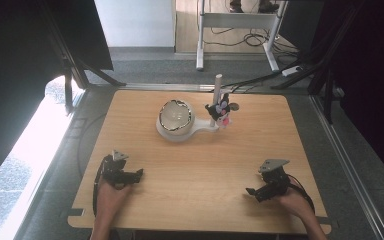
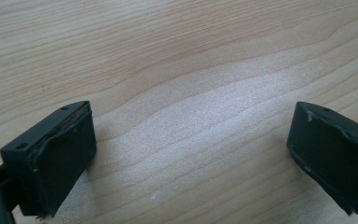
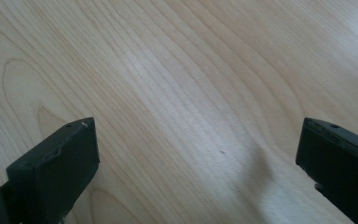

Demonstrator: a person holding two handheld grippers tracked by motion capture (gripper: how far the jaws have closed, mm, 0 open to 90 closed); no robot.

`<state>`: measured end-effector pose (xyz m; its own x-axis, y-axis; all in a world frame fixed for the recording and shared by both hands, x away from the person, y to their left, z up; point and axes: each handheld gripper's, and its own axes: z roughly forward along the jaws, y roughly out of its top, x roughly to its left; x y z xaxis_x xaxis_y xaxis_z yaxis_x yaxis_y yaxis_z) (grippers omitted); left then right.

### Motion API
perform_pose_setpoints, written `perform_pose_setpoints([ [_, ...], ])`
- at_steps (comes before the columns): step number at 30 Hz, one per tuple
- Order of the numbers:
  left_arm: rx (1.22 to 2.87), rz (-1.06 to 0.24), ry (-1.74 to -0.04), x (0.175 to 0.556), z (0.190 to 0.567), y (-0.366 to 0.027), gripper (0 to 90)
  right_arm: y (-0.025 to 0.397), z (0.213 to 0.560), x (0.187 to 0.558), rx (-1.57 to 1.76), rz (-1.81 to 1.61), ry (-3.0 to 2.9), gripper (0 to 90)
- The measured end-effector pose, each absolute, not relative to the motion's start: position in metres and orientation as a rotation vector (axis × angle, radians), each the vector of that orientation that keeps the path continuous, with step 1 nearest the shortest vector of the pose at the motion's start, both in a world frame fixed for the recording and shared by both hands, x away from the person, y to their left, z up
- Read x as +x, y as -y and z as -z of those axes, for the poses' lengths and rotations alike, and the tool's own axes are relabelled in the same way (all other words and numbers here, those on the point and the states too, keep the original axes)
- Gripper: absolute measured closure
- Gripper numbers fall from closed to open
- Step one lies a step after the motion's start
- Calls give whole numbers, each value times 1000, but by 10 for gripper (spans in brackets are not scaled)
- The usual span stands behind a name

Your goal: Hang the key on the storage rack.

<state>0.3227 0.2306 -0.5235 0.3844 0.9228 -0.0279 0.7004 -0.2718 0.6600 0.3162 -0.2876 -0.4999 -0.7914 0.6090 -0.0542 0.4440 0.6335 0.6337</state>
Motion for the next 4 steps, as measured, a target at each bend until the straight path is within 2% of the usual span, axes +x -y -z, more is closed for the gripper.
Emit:
perform_pose_setpoints([
  [4,2058,-490,-1388,323,523,-231,12,289,509,311,865,-934,-2565,0],
])
